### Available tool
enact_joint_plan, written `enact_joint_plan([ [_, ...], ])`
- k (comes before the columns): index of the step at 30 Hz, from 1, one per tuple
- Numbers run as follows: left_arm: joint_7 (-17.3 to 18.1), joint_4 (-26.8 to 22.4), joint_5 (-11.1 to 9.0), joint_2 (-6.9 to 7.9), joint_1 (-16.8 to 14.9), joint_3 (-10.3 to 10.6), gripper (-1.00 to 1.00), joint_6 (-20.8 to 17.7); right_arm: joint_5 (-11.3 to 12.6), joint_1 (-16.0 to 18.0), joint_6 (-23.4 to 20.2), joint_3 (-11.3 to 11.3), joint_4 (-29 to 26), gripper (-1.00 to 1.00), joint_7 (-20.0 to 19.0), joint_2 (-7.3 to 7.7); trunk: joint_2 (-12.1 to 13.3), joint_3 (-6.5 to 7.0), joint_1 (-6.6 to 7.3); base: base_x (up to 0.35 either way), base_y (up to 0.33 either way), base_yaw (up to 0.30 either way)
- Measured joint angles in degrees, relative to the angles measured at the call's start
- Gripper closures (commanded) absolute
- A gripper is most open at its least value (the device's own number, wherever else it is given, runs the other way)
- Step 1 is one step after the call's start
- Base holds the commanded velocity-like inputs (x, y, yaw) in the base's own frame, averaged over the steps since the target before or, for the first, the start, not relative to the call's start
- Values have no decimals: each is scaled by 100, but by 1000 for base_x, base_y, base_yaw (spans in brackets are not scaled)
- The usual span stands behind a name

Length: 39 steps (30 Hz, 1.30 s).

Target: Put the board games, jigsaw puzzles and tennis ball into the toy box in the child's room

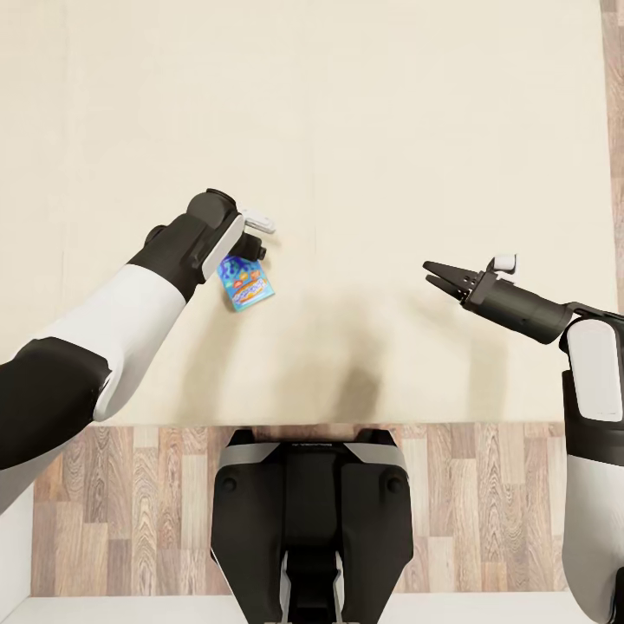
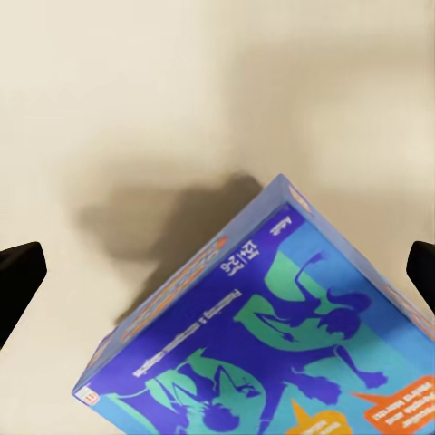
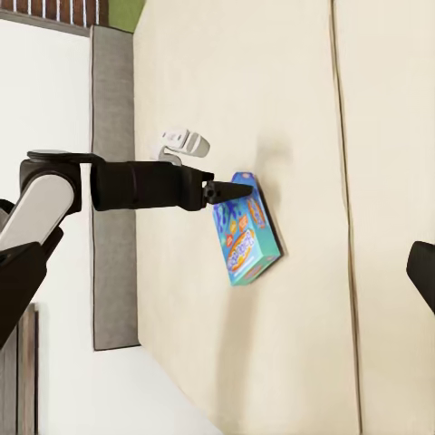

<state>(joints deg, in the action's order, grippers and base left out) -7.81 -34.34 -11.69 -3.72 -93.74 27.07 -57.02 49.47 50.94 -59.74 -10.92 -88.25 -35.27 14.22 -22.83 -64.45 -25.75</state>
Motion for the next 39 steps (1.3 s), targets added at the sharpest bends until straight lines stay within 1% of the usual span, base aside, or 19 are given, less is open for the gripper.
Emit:
enact_joint_plan([
  [33, 6, 205, 0, -9, 61, 9, -100, 1, 0, 0, 0, 8, 0, -100, 2, -6, 0, 4, 0, 0, 0, 0],
  [35, 7, 207, 0, -9, 61, 38, -100, -1, 0, 0, 0, 9, 0, -100, 3, -6, 0, 4, 0, 0, 0, 0],
  [39, 13, 210, -3, -9, 62, 245, -100, -8, 0, 0, 0, 8, 0, -100, 2, -5, 0, 4, 0, 0, 0, 0],
])
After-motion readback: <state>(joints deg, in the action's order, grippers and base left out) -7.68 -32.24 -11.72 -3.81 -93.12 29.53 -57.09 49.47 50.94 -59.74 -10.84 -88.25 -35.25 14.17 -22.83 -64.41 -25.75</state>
